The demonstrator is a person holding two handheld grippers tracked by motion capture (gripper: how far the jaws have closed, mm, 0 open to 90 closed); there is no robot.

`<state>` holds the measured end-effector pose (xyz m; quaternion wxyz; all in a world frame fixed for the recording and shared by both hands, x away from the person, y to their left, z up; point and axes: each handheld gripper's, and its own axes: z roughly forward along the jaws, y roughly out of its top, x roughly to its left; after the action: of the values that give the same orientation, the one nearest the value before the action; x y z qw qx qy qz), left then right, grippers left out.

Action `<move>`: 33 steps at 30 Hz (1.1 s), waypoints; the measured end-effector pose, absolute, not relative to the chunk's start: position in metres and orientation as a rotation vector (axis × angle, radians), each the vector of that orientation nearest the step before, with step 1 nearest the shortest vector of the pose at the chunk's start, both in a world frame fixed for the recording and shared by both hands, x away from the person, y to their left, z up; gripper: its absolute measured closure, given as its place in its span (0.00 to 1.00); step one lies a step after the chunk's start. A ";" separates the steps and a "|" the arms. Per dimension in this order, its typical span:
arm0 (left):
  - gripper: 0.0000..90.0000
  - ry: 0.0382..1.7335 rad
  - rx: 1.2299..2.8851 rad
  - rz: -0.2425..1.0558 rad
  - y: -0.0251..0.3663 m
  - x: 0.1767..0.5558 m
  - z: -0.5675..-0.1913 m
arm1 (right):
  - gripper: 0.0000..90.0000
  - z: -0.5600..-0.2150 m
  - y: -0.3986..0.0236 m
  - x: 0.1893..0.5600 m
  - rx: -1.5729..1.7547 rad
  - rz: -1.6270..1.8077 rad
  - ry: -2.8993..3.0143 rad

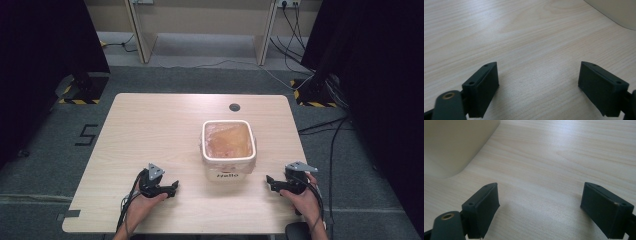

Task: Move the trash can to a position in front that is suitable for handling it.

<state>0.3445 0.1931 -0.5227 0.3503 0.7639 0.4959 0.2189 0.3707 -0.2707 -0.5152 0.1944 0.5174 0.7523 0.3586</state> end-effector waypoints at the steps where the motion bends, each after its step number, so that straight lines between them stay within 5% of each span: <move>1: 0.19 1.304 1.966 0.585 0.193 0.344 -0.523 | 0.17 -0.515 -0.271 0.371 1.466 1.024 2.098; 15: 0.18 1.305 1.837 0.481 0.176 0.362 -0.505 | 0.18 -0.501 -0.275 0.389 1.551 1.133 1.958; 33: 0.18 1.290 1.738 0.393 0.143 0.408 -0.503 | 0.22 -0.497 -0.223 0.436 1.454 1.171 2.011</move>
<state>0.4082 0.1432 -0.5028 0.4538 0.7039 0.5227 0.1592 0.4362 -0.2230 -0.4967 0.1976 0.5195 0.7184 0.4182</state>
